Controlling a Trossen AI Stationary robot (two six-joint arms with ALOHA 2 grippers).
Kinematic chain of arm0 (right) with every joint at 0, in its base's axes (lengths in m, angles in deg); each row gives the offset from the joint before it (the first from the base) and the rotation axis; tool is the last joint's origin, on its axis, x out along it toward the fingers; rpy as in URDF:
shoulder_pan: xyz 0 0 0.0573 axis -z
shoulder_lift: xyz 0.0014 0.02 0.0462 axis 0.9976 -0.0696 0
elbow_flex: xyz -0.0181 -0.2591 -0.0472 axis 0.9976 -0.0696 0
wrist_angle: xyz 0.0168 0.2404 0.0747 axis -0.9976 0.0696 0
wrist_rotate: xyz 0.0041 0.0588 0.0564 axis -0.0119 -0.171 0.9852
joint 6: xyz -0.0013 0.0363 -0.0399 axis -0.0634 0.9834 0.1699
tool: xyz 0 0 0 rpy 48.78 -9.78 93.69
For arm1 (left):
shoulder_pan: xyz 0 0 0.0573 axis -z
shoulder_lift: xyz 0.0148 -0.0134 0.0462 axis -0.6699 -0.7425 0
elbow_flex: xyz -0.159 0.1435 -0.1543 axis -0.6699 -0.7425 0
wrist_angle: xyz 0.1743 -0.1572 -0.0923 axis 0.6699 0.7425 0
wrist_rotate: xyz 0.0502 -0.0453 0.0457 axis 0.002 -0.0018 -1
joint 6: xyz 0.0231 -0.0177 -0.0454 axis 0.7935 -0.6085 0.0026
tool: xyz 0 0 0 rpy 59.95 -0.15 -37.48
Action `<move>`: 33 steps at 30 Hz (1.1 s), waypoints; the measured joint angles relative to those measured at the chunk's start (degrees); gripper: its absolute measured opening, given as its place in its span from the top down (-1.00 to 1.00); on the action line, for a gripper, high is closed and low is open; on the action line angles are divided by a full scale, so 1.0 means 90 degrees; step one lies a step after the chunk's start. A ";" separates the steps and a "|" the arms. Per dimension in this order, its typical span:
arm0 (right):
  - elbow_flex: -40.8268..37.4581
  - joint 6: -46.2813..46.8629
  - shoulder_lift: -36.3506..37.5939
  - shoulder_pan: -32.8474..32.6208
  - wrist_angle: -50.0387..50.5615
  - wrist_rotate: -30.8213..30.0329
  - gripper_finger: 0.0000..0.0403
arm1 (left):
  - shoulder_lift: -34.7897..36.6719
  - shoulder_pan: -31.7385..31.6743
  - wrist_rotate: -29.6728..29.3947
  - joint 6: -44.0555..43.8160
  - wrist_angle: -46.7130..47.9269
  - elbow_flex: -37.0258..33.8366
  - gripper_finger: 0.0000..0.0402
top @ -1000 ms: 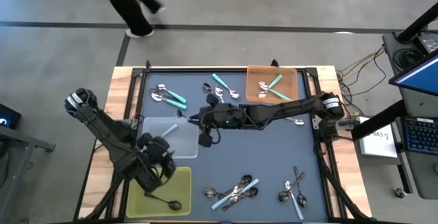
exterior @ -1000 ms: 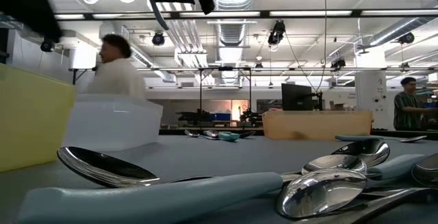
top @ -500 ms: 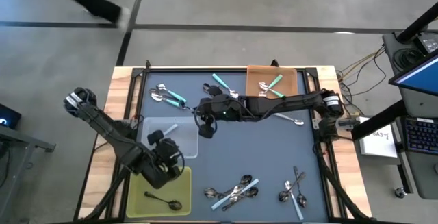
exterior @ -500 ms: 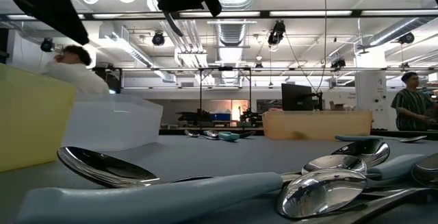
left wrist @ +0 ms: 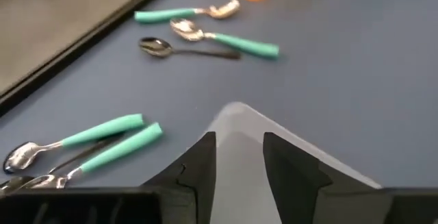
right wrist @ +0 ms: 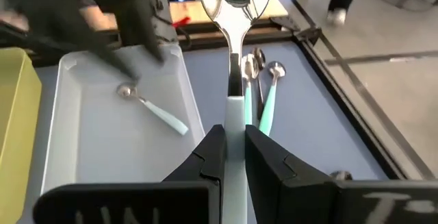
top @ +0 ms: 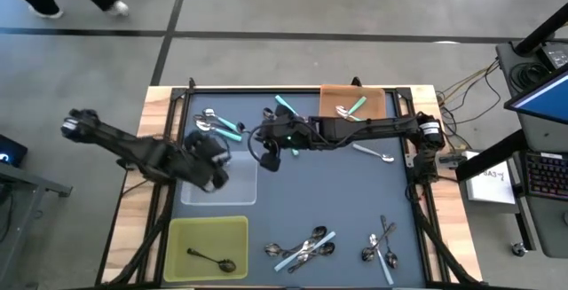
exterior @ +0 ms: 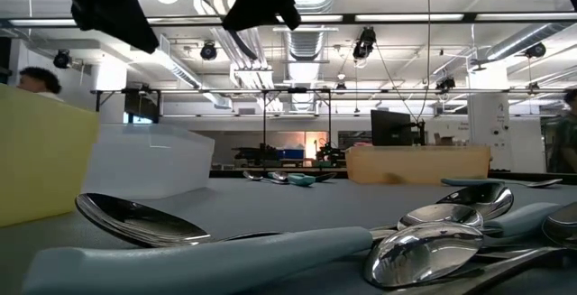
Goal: Sort silverware by color (type)
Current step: Put the light blue spoon into the white bin
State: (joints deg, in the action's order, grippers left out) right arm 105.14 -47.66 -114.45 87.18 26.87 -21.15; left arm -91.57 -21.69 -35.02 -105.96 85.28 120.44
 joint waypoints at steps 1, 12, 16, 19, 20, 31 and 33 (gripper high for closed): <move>-0.0002 0.0039 0.0000 0.0008 0.0040 0.0000 0.87 | 0.0292 -0.0093 -0.0001 0.0033 -0.0180 -0.0158 0.51; -0.0007 0.0055 0.0000 0.0029 -0.0006 -0.0002 0.87 | 0.1799 -0.0295 -0.0002 0.1272 -0.8232 -0.3147 0.55; -0.0010 -0.0155 0.0000 0.0029 -0.0112 -0.0002 0.87 | 0.1342 -0.0295 -0.0294 0.1551 -1.0043 -0.3707 0.54; -0.0010 -0.0265 0.0000 0.0029 -0.0349 0.0000 0.87 | 0.0996 -0.0295 -0.0384 0.1553 -1.0227 -0.3736 0.51; -0.0011 -0.0276 0.0000 0.0029 -0.0395 0.0000 0.87 | 0.0883 -0.0295 -0.0392 0.1551 -1.0259 -0.3720 0.50; -0.0012 -0.0399 0.0000 0.0029 -0.0457 0.0010 0.87 | 0.0170 -0.0404 -0.1167 0.2603 -1.0241 -0.3002 0.27; -0.0012 -0.0474 0.0000 0.0041 -0.0511 0.0011 0.87 | 0.0061 -0.0464 -0.1026 0.2588 -1.0208 -0.2933 0.25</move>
State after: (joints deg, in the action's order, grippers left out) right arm 105.03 -51.93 -114.45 87.55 22.27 -21.06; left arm -91.03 -25.87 -44.26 -82.67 -6.59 94.05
